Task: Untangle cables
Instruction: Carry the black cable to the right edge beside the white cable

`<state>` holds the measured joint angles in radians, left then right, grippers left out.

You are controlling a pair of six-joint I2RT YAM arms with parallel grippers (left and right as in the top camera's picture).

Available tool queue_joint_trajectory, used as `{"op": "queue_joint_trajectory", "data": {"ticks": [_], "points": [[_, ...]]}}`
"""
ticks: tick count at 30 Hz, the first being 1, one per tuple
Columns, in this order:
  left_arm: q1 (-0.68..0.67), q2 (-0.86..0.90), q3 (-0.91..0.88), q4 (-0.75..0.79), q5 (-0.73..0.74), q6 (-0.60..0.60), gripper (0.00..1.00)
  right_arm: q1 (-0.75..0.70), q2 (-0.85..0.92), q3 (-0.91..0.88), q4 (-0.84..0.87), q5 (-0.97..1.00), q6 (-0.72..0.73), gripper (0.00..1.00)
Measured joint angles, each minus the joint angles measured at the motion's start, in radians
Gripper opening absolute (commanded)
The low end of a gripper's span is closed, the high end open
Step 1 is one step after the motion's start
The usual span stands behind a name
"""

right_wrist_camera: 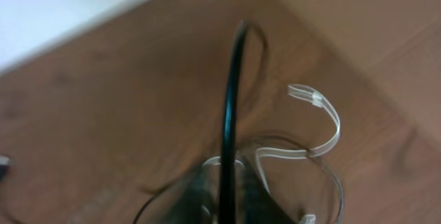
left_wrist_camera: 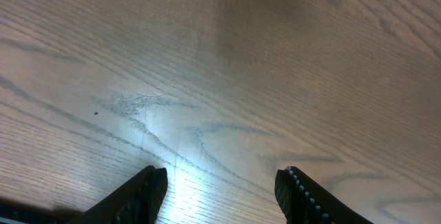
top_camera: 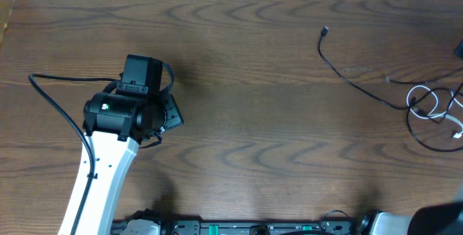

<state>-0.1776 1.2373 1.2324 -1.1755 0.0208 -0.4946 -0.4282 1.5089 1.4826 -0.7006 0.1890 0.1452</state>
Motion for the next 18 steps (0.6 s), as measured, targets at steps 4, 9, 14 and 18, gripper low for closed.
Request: {"op": "queue_joint_trajectory", "data": {"ticks": [4, 9, 14, 18], "points": [[0.000, 0.000, 0.000, -0.001, 0.000, 0.000, 0.56, -0.007, 0.072, -0.001, -0.051, -0.027, 0.032, 0.85], [0.000, 0.000, 0.000, 0.001, 0.000, 0.000, 0.56, -0.007, 0.129, -0.001, -0.098, -0.281, 0.023, 0.77], [0.000, 0.000, 0.000, 0.002, 0.000, 0.000, 0.56, 0.031, 0.171, -0.001, -0.174, -0.583, -0.024, 0.76], [0.000, 0.000, 0.000, 0.002, 0.000, 0.000, 0.56, 0.119, 0.209, -0.002, -0.248, -0.689, -0.095, 0.77]]}}
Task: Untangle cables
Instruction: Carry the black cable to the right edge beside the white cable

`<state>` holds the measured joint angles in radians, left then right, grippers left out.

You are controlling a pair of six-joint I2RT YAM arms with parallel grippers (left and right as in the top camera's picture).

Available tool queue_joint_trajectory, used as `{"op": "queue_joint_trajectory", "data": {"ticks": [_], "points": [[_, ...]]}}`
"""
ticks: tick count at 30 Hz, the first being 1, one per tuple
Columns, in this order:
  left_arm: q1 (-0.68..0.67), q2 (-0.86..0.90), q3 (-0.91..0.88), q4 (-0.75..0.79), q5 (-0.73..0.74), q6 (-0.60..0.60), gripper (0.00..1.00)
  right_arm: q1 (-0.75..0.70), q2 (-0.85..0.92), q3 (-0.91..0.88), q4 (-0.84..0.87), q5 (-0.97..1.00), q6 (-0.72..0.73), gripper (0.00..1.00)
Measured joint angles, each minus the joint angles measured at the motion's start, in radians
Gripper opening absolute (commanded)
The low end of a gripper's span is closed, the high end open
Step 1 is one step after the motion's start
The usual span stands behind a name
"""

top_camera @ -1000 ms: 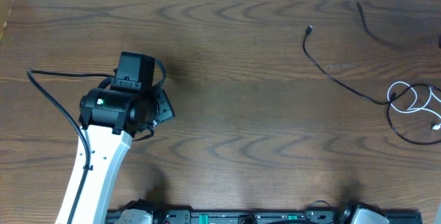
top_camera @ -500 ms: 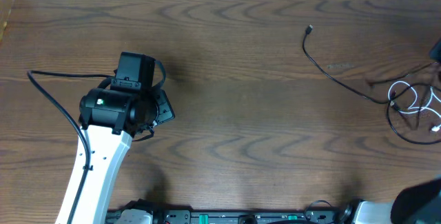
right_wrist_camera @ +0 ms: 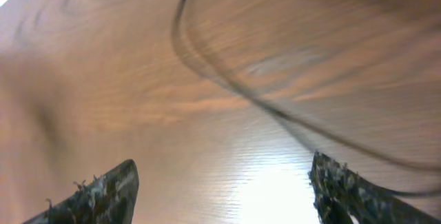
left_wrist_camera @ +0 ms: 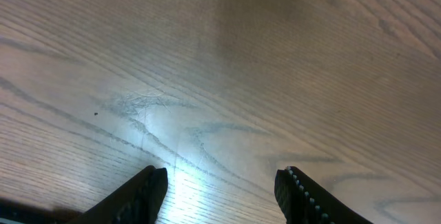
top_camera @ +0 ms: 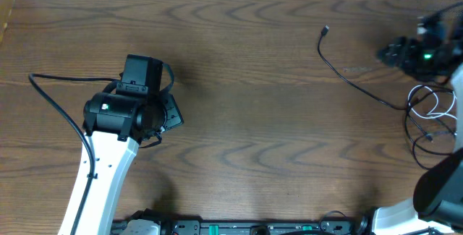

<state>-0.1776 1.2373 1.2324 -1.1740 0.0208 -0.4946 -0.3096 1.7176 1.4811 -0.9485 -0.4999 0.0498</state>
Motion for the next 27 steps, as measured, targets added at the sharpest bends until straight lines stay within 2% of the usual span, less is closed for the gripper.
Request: {"op": "queue_joint_trajectory", "data": {"ticks": [4, 11, 18, 23, 27], "points": [[0.000, 0.000, 0.000, 0.000, 0.000, 0.000, 0.56, 0.112, 0.038, 0.000, -0.032, 0.019, -0.053, 0.78], [0.000, 0.000, 0.000, 0.000, 0.000, 0.000, 0.56, 0.305, 0.137, 0.000, -0.052, 0.215, -0.077, 0.77], [0.000, 0.000, 0.000, 0.000, 0.000, 0.000, 0.56, 0.425, 0.225, -0.004, 0.195, 0.428, -0.155, 0.78], [0.000, 0.000, 0.000, 0.000, 0.000, 0.000, 0.56, 0.457, 0.260, -0.004, 0.384, 0.484, -0.248, 0.75], [0.000, 0.000, -0.012, 0.002, 0.000, 0.000, 0.56, 0.459, 0.312, -0.004, 0.450, 0.501, -0.278, 0.76]]}}
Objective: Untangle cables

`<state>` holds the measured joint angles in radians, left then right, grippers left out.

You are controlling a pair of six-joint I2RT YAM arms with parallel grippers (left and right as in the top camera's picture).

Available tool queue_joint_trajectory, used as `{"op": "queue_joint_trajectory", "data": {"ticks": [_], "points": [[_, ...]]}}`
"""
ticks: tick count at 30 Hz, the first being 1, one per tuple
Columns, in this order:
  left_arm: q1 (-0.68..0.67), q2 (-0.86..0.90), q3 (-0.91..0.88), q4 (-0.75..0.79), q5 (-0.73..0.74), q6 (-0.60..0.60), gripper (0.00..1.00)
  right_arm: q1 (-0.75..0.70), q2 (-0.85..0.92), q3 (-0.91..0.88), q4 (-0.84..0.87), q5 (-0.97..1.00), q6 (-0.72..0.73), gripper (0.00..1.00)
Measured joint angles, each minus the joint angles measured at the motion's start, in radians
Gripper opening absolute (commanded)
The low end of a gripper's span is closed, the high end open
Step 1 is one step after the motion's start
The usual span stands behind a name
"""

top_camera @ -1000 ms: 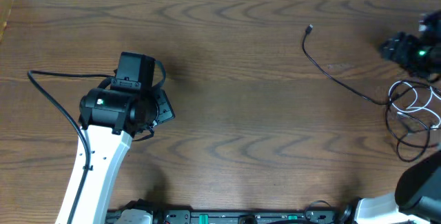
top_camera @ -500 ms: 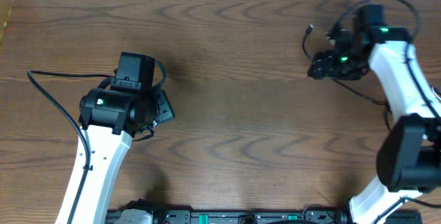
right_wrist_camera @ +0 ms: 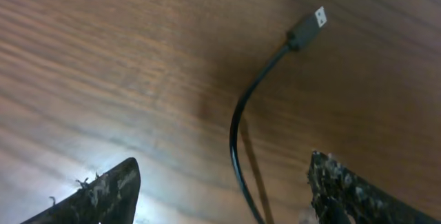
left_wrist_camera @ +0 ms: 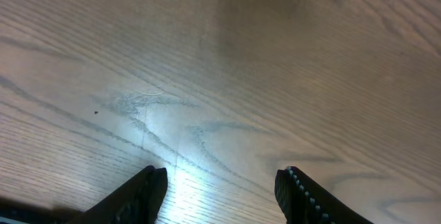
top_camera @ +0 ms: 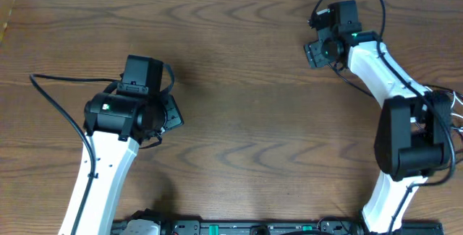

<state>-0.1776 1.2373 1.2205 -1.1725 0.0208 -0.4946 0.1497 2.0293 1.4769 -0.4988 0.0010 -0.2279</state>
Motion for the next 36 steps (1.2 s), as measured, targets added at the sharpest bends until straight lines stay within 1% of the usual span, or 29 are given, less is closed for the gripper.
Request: {"op": "queue_joint_trajectory", "data": {"ticks": [1, 3, 4, 5, 6, 7, 8, 9, 12, 17, 20, 22, 25, 26, 27, 28, 29, 30, 31, 32, 33, 36], "points": [[0.000, 0.000, -0.006, -0.001, 0.000, 0.000, 0.56, 0.000, 0.018, 0.000, 0.008, 0.001, -0.003, 0.76], [0.000, 0.001, -0.018, -0.001, 0.000, 0.000, 0.56, -0.001, 0.056, 0.000, 0.019, 0.009, -0.010, 0.73], [0.000, 0.001, -0.023, -0.001, 0.000, 0.000, 0.56, 0.000, 0.075, 0.000, 0.023, 0.011, -0.011, 0.71], [0.000, 0.001, -0.026, -0.001, 0.000, 0.000, 0.56, 0.000, 0.097, 0.000, 0.027, 0.012, -0.011, 0.66], [0.000, 0.001, -0.029, -0.001, 0.000, 0.000, 0.56, 0.000, 0.114, 0.000, 0.032, 0.013, -0.010, 0.55], [0.000, 0.001, -0.031, -0.001, 0.000, 0.000, 0.56, -0.001, 0.120, 0.000, 0.045, 0.000, -0.006, 0.37], [0.000, 0.001, -0.032, -0.001, 0.000, 0.000, 0.56, 0.000, 0.120, 0.000, 0.051, 0.008, 0.000, 0.05], [0.000, 0.002, -0.033, -0.001, 0.000, 0.000, 0.56, 0.000, 0.120, 0.000, 0.051, 0.007, 0.011, 0.01], [0.000, 0.002, -0.033, 0.000, 0.000, 0.000, 0.56, 0.000, 0.120, 0.000, 0.056, 0.028, 0.022, 0.01], [0.000, 0.002, -0.033, 0.000, 0.000, 0.000, 0.56, -0.005, 0.079, -0.003, 0.046, 0.166, 0.093, 0.01], [0.000, 0.002, -0.033, 0.000, 0.000, 0.000, 0.56, -0.029, -0.028, -0.008, 0.045, 0.243, 0.133, 0.01], [0.000, 0.002, -0.033, 0.000, 0.000, 0.000, 0.56, -0.065, -0.137, -0.008, 0.044, 0.280, 0.161, 0.01], [0.000, 0.002, -0.033, -0.001, 0.000, 0.000, 0.56, -0.164, -0.329, -0.003, -0.024, 0.365, 0.263, 0.02], [0.000, 0.002, -0.034, -0.001, 0.000, 0.000, 0.56, -0.207, -0.382, 0.003, -0.061, 0.399, 0.317, 0.08], [0.000, 0.002, -0.034, 0.000, 0.000, 0.000, 0.56, -0.257, -0.431, 0.009, -0.113, 0.430, 0.386, 0.20], [0.000, 0.002, -0.034, -0.001, 0.000, 0.000, 0.56, -0.312, -0.475, 0.013, -0.165, 0.460, 0.465, 0.35], [0.000, 0.002, -0.034, -0.001, 0.000, 0.000, 0.56, -0.368, -0.509, 0.014, -0.207, 0.484, 0.538, 0.54], [0.000, 0.002, -0.034, -0.001, 0.000, 0.000, 0.56, -0.425, -0.532, 0.015, -0.245, 0.495, 0.614, 0.61], [0.000, 0.002, -0.034, 0.000, 0.000, 0.000, 0.56, -0.475, -0.544, 0.015, -0.267, 0.488, 0.679, 0.71], [0.000, 0.002, -0.034, -0.001, 0.000, 0.000, 0.56, -0.513, -0.546, 0.015, -0.272, 0.467, 0.727, 0.77], [0.000, 0.002, -0.034, -0.001, 0.000, 0.000, 0.56, -0.552, -0.543, 0.014, -0.276, 0.432, 0.771, 0.81], [0.000, 0.002, -0.034, 0.002, 0.000, 0.000, 0.56, -0.624, -0.524, 0.011, -0.288, 0.279, 0.833, 0.82]]}}
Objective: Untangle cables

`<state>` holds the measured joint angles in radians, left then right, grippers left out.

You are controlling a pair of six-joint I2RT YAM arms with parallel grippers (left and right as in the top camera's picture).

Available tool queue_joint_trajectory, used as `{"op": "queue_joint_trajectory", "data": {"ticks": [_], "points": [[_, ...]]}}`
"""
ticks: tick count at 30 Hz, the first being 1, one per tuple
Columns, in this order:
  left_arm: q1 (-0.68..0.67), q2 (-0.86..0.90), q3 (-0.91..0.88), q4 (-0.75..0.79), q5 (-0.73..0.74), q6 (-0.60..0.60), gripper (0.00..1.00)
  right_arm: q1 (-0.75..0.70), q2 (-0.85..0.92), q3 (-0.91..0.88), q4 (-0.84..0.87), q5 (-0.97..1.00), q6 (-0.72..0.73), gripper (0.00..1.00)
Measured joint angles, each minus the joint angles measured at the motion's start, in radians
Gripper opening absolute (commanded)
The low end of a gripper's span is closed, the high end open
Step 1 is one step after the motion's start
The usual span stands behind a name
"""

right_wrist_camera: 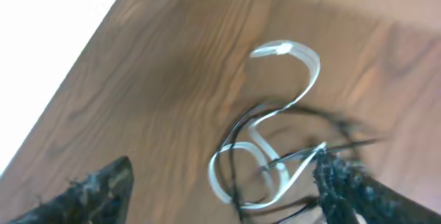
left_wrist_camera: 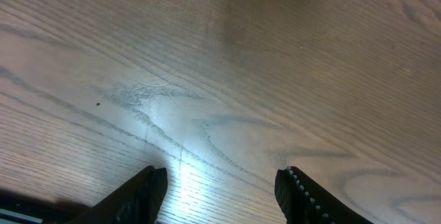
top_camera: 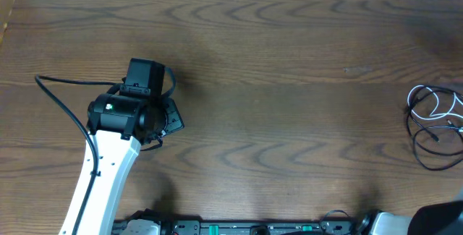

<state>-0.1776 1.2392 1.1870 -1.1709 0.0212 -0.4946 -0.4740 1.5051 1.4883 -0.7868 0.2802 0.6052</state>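
At the table's right edge lies a tangle: a white cable (top_camera: 434,116) looped through a thin black cable (top_camera: 427,161). In the right wrist view the white cable (right_wrist_camera: 282,45) curls into loops with the black cable (right_wrist_camera: 238,141) crossing them. My right gripper (right_wrist_camera: 224,160) hangs open above this tangle, holding nothing; it is out of the overhead view. On the left side, my left gripper (top_camera: 172,116) is open over bare wood (left_wrist_camera: 220,182), far from the cables.
A dark wooden table (top_camera: 275,69) fills the view, its far edge at the top. A black supply cable (top_camera: 61,105) trails from my left arm. The right arm's base (top_camera: 441,219) shows at the bottom right corner.
My right gripper was open beside the black cable's plug at the far middle. Now it is off the overhead view, open over the tangle. The long black strand no longer stretches across the table.
First my right arm was off the overhead view with a black cable close before its camera, one strand reaching to the far middle. It then showed open at the far right, then by the plug. Now it is over the tangle, the strand gone. The left arm barely shifted.
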Motion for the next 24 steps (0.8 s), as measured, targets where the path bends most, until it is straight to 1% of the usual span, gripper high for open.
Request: {"op": "queue_joint_trajectory", "data": {"ticks": [4, 9, 13, 17, 19, 22, 24], "points": [[0.000, 0.000, 0.000, 0.000, 0.000, 0.000, 0.56, -0.036, 0.011, -0.004, 0.002, -0.190, 0.022, 0.84], [0.000, 0.000, 0.000, 0.000, 0.000, 0.000, 0.56, -0.027, 0.011, -0.004, -0.001, -0.320, -0.007, 0.87], [0.000, 0.000, 0.000, 0.000, 0.000, 0.000, 0.57, 0.003, 0.011, -0.004, -0.040, -0.404, -0.098, 0.89], [0.000, 0.000, 0.000, 0.015, 0.000, 0.000, 0.57, 0.048, 0.011, -0.005, -0.096, -0.463, -0.198, 0.89], [0.000, 0.000, 0.000, 0.043, 0.003, 0.000, 0.57, 0.082, 0.011, -0.005, -0.130, -0.492, -0.267, 0.89], [0.000, 0.000, -0.001, 0.130, 0.033, 0.000, 0.57, 0.137, 0.011, -0.005, -0.157, -0.524, -0.366, 0.99], [-0.002, 0.001, -0.001, 0.202, 0.066, 0.007, 0.57, 0.184, 0.011, -0.006, -0.164, -0.550, -0.444, 0.99]]}}
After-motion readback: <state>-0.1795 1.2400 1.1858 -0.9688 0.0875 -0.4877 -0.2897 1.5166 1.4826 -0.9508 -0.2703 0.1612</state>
